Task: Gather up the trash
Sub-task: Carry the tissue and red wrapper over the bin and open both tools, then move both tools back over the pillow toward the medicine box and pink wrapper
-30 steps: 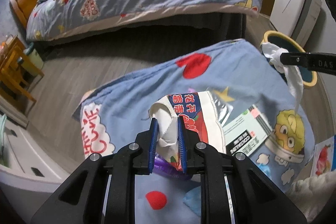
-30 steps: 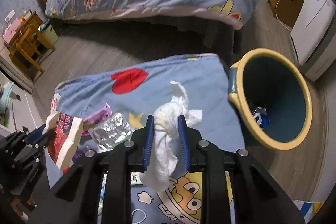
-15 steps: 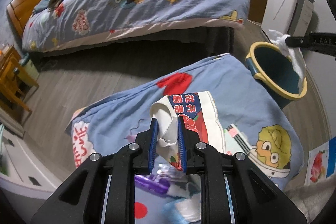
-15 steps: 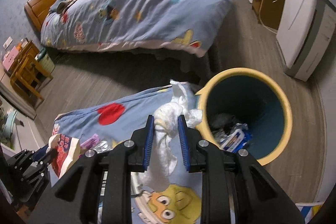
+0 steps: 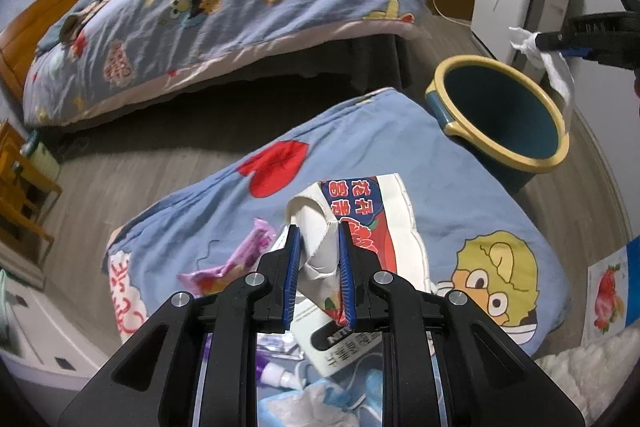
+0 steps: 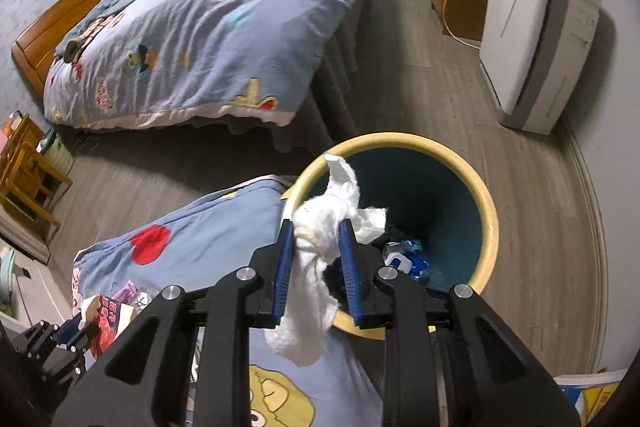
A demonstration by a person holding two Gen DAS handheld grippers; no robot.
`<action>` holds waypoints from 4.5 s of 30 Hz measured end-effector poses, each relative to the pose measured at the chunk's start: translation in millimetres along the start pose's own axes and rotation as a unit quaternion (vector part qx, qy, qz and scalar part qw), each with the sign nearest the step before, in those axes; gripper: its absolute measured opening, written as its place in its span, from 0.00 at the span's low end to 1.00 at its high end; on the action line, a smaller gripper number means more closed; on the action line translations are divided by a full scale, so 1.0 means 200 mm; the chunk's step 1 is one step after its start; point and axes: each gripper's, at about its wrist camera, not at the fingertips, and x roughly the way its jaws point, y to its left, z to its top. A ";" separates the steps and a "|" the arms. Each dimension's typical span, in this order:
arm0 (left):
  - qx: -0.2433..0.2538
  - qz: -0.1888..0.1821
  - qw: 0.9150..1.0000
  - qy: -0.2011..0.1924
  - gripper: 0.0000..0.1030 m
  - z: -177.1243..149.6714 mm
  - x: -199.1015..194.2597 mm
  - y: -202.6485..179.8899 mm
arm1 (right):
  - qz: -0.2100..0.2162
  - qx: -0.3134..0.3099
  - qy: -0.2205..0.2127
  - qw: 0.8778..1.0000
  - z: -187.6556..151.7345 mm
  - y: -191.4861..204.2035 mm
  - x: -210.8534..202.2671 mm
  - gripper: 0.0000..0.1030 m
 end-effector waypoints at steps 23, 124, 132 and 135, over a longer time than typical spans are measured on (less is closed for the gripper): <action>0.040 -0.053 0.998 -0.017 0.19 0.41 0.19 -0.51 | -0.023 0.074 0.017 0.997 -0.01 -0.47 0.13 0.22; -0.099 0.047 0.994 -0.014 0.92 -0.29 -0.19 0.84 | 0.009 0.017 0.152 0.988 -0.72 0.79 0.29 0.94; -0.073 0.032 0.997 -0.007 0.92 -0.22 -0.04 0.81 | 0.001 0.064 0.174 0.983 -0.84 0.78 0.33 0.94; -0.055 0.010 0.998 -0.004 0.91 -0.18 0.03 0.77 | 0.001 0.071 0.182 0.981 -0.85 0.77 0.35 0.94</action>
